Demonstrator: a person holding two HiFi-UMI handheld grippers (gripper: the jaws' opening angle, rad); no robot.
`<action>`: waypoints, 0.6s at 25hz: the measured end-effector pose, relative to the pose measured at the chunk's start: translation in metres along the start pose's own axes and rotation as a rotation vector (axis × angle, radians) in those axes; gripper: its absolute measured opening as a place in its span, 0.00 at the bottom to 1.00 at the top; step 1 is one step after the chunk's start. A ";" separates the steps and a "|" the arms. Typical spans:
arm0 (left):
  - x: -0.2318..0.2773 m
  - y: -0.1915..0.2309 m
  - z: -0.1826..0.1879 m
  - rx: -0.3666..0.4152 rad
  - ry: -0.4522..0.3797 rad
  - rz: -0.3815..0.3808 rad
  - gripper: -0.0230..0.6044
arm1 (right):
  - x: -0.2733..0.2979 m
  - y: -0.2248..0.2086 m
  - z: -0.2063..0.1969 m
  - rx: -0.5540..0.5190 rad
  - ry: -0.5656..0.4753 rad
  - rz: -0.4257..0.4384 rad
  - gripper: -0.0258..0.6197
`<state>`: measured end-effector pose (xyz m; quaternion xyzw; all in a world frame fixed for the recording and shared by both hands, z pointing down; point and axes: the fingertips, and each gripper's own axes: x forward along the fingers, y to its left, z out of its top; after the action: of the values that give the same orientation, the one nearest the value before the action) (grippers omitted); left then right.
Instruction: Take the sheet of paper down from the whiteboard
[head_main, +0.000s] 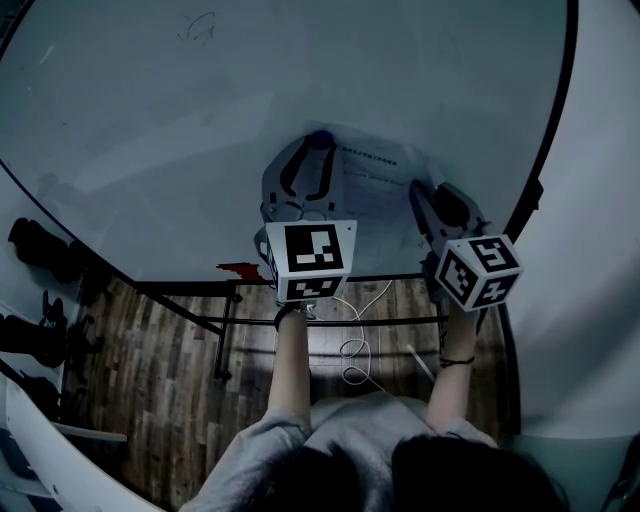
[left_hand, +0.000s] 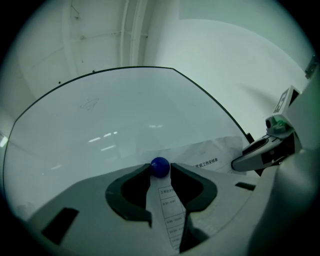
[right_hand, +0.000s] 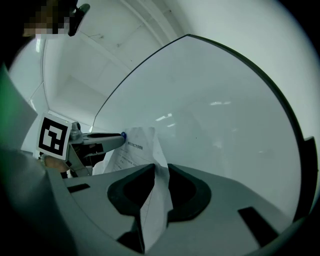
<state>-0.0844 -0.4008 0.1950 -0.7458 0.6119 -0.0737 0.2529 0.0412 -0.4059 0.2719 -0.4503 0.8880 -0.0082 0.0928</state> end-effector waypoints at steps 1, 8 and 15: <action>0.000 0.000 -0.001 0.002 -0.002 0.003 0.21 | 0.001 0.001 0.000 0.000 -0.003 0.003 0.15; 0.002 -0.002 -0.002 0.028 -0.026 0.009 0.21 | 0.002 0.005 0.004 0.009 -0.014 0.032 0.05; -0.001 0.004 0.000 0.013 -0.036 0.033 0.21 | 0.002 0.005 0.005 -0.001 -0.018 0.036 0.04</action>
<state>-0.0881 -0.4000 0.1940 -0.7352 0.6189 -0.0603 0.2698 0.0369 -0.4038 0.2666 -0.4342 0.8952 -0.0020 0.1008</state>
